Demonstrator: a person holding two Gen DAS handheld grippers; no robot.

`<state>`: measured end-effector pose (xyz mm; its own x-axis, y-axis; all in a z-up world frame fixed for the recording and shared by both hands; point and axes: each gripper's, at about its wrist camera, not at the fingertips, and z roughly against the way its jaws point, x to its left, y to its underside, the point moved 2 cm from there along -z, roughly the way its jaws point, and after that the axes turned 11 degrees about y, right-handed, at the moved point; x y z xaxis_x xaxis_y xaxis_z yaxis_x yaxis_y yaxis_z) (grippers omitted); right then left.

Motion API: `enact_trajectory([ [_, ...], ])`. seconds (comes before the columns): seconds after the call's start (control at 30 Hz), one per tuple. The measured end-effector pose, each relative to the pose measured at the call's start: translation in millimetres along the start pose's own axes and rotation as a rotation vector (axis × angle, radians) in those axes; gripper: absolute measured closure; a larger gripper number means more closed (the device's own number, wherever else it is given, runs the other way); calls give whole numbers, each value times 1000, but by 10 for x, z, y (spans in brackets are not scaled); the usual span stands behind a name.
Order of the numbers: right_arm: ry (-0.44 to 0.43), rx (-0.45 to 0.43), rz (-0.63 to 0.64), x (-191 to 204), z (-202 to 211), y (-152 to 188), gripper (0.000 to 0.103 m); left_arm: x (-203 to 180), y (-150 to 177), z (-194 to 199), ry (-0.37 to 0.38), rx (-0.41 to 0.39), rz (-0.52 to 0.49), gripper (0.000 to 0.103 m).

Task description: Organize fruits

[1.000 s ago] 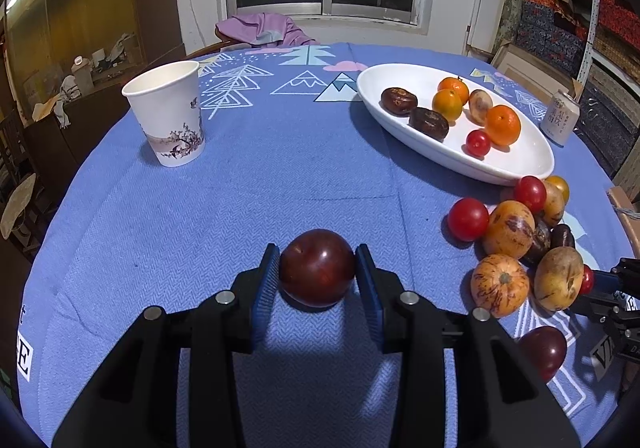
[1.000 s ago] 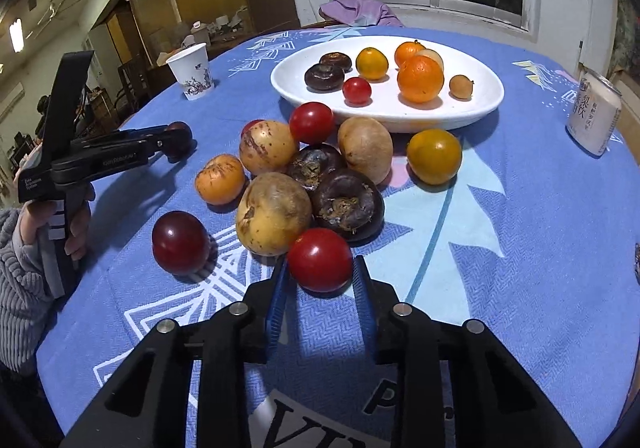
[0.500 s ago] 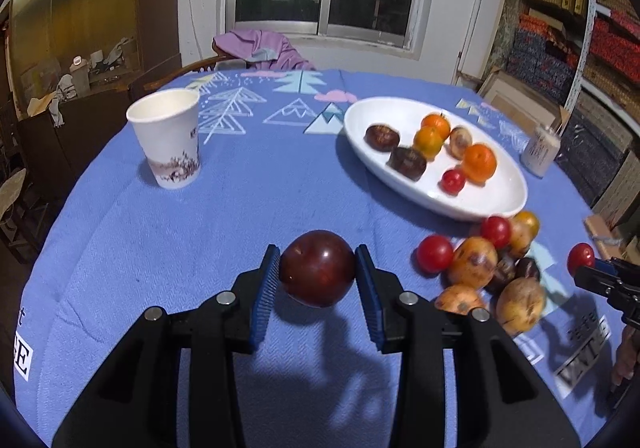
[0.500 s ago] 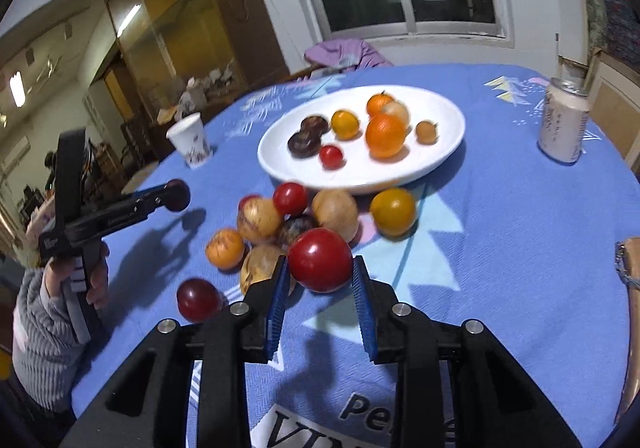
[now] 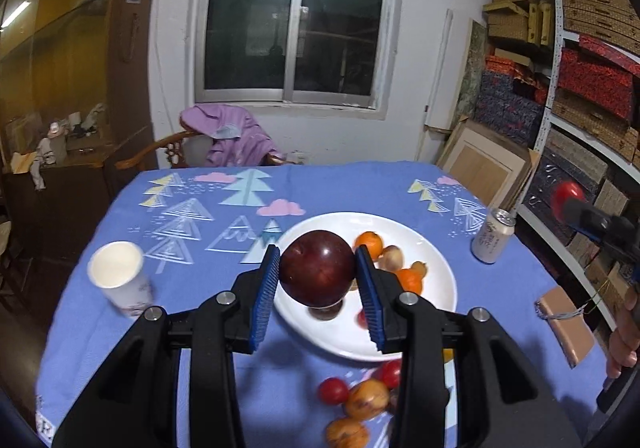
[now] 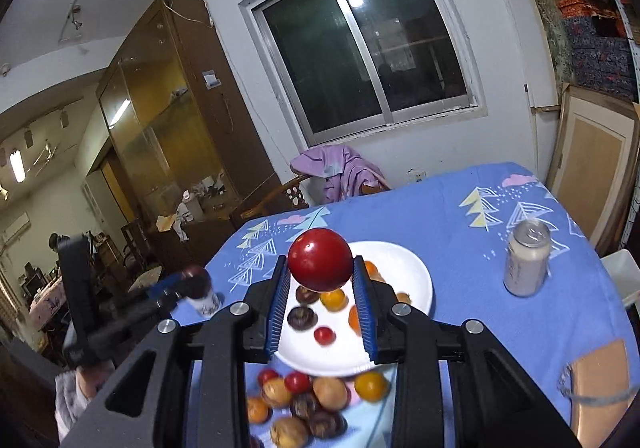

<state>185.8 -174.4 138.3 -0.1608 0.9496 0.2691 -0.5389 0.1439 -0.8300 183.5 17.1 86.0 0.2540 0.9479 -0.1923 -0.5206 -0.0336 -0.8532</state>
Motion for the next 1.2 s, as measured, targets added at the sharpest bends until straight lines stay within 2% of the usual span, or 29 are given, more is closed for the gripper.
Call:
enact_trajectory([
  [0.1, 1, 89, -24, -25, -492, 59, 71, -131, 134, -395, 35, 73, -13, 65],
  [0.23, 63, 227, 8, -100, -992, 325, 71, -150, 389, -843, 29, 177, -50, 65],
  [0.33, 74, 305, 6, -153, -1196, 505, 71, -66, 504, -1014, 24, 220, -38, 65],
  [0.47, 68, 356, 47, -76, -1266, 705, 71, 50, 611, -1116, 36, 266, -13, 65],
  [0.73, 86, 411, 97, 68, -1399, 912, 70, 79, 762, -1270, 31, 326, -6, 64],
  [0.8, 84, 416, 73, 41, -1401, 918, 65, 75, 765, -1268, 27, 321, -5, 63],
  [0.87, 77, 402, 48, 2, -1360, 883, 62, 63, 729, -1232, 22, 307, -10, 60],
  [0.93, 69, 379, 32, -22, -1277, 821, 60, 66, 678, -1169, 19, 285, -7, 49],
  [1.0, 56, 355, 11, -46, -1183, 758, 58, 76, 617, -1083, 12, 258, -4, 44],
  [1.07, 46, 329, -3, -62, -1086, 687, 51, 85, 564, -989, 8, 237, -1, 39],
  [1.13, 26, 300, -14, -43, -950, 624, 42, 107, 531, -865, 4, 209, 12, 27],
  [1.2, 7, 273, -23, -20, -831, 594, 37, 107, 569, -730, 9, 197, 16, 26],
])
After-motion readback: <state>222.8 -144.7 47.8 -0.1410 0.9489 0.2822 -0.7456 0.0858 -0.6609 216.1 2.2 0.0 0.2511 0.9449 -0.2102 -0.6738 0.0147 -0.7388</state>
